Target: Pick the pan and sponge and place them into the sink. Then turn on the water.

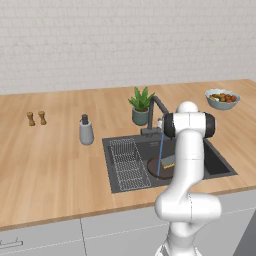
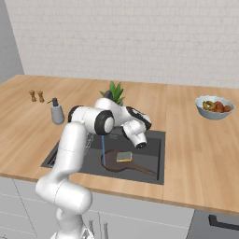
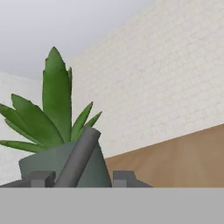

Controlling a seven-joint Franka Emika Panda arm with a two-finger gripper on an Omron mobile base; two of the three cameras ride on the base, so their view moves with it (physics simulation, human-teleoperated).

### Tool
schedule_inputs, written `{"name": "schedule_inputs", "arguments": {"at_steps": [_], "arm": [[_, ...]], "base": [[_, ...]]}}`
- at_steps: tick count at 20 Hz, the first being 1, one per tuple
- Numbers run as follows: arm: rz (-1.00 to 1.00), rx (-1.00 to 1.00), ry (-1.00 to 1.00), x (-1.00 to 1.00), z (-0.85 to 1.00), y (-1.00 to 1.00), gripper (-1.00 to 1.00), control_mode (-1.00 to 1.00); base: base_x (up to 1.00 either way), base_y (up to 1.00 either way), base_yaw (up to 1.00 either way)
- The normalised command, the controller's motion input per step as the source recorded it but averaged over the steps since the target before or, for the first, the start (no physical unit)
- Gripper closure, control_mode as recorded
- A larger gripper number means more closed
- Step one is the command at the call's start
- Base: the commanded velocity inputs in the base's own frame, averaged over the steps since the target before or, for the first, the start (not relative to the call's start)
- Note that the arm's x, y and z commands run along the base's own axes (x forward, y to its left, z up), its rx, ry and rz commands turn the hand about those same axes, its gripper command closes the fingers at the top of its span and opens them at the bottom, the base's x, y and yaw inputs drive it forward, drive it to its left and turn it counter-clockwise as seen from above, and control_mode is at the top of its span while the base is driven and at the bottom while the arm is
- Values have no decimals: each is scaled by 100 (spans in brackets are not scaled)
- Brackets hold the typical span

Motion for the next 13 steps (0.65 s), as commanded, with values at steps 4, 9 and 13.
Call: {"name": "schedule_inputs", "arguments": {"at_steps": [4,9,13], "arm": [[0,14,0,-1,-16,-100,100,-100],[4,37,0,-46,1,-100,100,-100],[10,47,-2,-71,32,-100,100,-100]], "base": [[0,0,0],[0,0,0],[0,0,0]]}}
